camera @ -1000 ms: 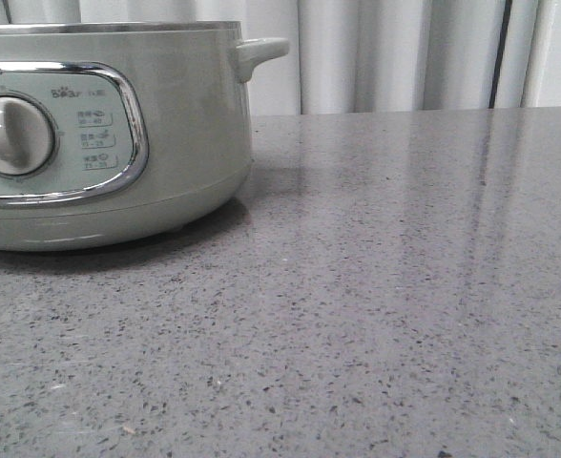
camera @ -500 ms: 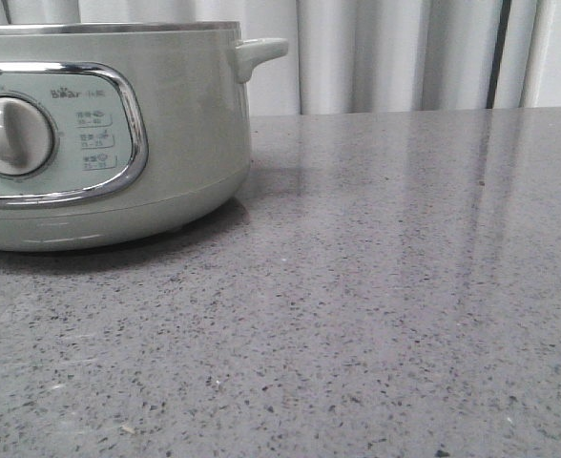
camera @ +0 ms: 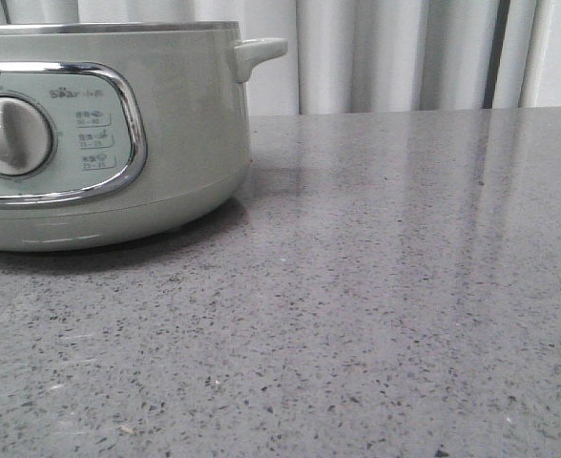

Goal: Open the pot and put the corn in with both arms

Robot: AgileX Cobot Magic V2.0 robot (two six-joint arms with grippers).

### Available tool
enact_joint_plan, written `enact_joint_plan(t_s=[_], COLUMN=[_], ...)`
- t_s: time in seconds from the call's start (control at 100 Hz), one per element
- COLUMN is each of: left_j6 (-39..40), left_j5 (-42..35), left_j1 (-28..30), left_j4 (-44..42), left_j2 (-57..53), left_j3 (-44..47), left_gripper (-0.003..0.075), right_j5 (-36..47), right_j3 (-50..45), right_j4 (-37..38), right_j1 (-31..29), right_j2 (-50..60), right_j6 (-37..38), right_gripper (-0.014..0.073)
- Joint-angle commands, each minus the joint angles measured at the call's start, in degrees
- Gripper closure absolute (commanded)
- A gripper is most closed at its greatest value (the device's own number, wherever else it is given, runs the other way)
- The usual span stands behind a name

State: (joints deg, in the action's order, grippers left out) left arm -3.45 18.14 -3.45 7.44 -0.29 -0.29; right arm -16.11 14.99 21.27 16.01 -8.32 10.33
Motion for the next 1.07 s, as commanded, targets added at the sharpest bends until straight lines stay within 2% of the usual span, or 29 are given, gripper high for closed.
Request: enact_joint_plan(t_s=[0.0,0.05,0.11,0.29,0.31,0.57,1.06], left_j6=[0.65,0.65,0.65,0.65,0.65,0.65,0.65], left_j5=[-2.52,-2.52,-2.52,-2.52,-2.52,-2.74,-2.74], left_j1=[-0.46,-0.46,-0.46,-0.46,-0.46,-0.46,-0.46], left_j4=[0.11,0.11,0.11,0.11,0.11,0.11,0.11], left_j2=[-1.49,-1.49,-1.49,-1.49,-1.49,-1.49,-1.49], left_j3=[1.64,1.64,1.64,1.64,1.64,1.64,1.64], left_gripper=[0.0741,0.0741,0.0741,0.0741,0.0741,0.0741,0.0741], right_j5=[14.82,19.74,21.37,17.92,14.82,-2.26,-1.62], right_j3=[-4.76,-8.65,-11.91,-16.70,-16.70,-16.55,-16.55], right_j4=[-1.82,-2.87,-4.14,-4.24,-4.24,-4.24,-3.49], right_j1=[-3.88,-5.40,-6.27,-7.65,-7.82,-8.67,-8.74], right_j2=[-0.65,-0.55,0.48,4.96,5.50,10.22,10.23], right_j6=[0.14,0.14,0.14,0.14,0.14,0.14,0.02], right_gripper=[0.0657,0.0657,0.0657,0.0657,0.0657,0.0657,0.0657])
